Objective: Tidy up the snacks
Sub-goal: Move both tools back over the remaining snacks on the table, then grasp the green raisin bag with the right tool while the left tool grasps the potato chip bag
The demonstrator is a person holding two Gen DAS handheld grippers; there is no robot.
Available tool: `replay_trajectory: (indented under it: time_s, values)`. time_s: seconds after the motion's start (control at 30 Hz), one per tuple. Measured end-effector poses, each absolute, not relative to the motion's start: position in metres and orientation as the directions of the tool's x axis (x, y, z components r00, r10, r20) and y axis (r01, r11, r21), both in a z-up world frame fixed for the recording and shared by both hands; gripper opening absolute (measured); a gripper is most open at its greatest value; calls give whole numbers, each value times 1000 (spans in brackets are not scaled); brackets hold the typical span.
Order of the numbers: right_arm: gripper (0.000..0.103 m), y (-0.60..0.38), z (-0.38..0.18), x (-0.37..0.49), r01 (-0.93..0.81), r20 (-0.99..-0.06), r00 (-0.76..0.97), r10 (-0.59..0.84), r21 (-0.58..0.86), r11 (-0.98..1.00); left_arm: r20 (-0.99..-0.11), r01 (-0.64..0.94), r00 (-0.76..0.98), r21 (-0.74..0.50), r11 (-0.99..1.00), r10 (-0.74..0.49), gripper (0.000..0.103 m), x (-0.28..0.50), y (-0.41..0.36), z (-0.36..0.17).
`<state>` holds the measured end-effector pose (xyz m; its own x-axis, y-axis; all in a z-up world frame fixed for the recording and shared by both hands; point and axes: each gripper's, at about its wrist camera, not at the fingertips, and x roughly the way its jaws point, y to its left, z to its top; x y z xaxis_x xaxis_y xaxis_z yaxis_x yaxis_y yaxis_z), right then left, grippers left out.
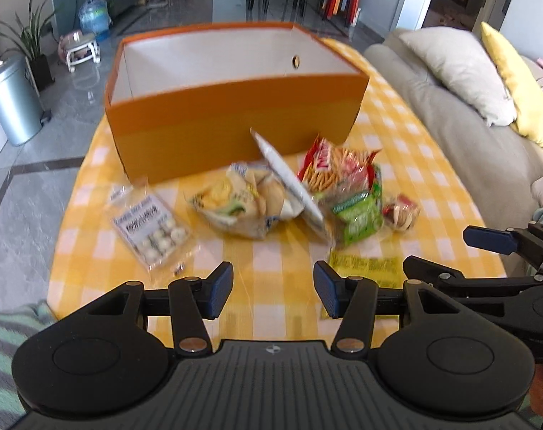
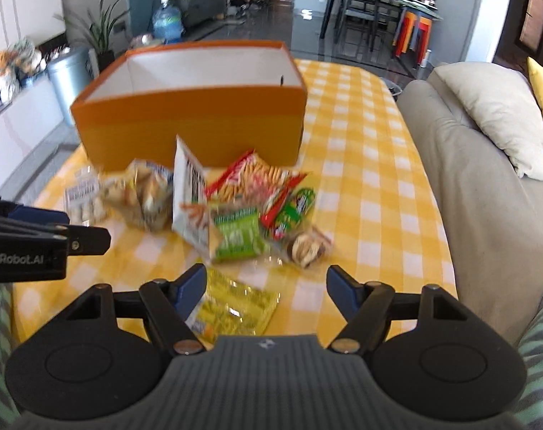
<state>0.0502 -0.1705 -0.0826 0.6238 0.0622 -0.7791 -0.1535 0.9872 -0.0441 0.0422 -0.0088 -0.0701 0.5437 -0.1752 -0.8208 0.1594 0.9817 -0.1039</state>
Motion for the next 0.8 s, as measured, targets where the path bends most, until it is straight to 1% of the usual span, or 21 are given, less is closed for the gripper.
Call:
replay_trajectory:
  time_s: [0.1,0.13,0.2,0.33,0.5,0.57,0.6,0.67,0.8]
  values:
    - [71,-172,-92,51,-168,-791,608,69,-44,985,-824,139,542,-107,984,-166,61,43,-6,-75]
    - [71,-173,-94,52,-160,-800,596,66,-38,986,-825,134,542,-104,986,-161,59,44,-5,-75]
    - [66,-177,-98,54,-148,-810,582,75,-15,989,-823,124,545,-106,987,-157,59,45,-4,-77]
    - [60,-183,-105,60,-129,-817,567,103,36,991,-811,106,561,-127,986,-165,59,50,0,-77]
    - [60,-173,-105,69,-140,-814,563,143,76,987,-782,78,603,-141,987,-159,59,59,2,-72]
    - [58,-166,-103,72,-164,-802,575,162,81,983,-777,84,612,-122,989,-148,62,65,1,-71]
    - [57,-162,-102,74,-179,-797,579,172,82,980,-779,91,611,-110,990,-143,65,68,-1,-72]
    - [54,-154,-102,79,-208,-792,580,191,83,975,-783,91,607,-101,991,-136,66,75,-1,-74]
    - [54,-147,-104,88,-216,-790,588,172,52,975,-776,42,604,-195,980,-181,67,87,9,-76]
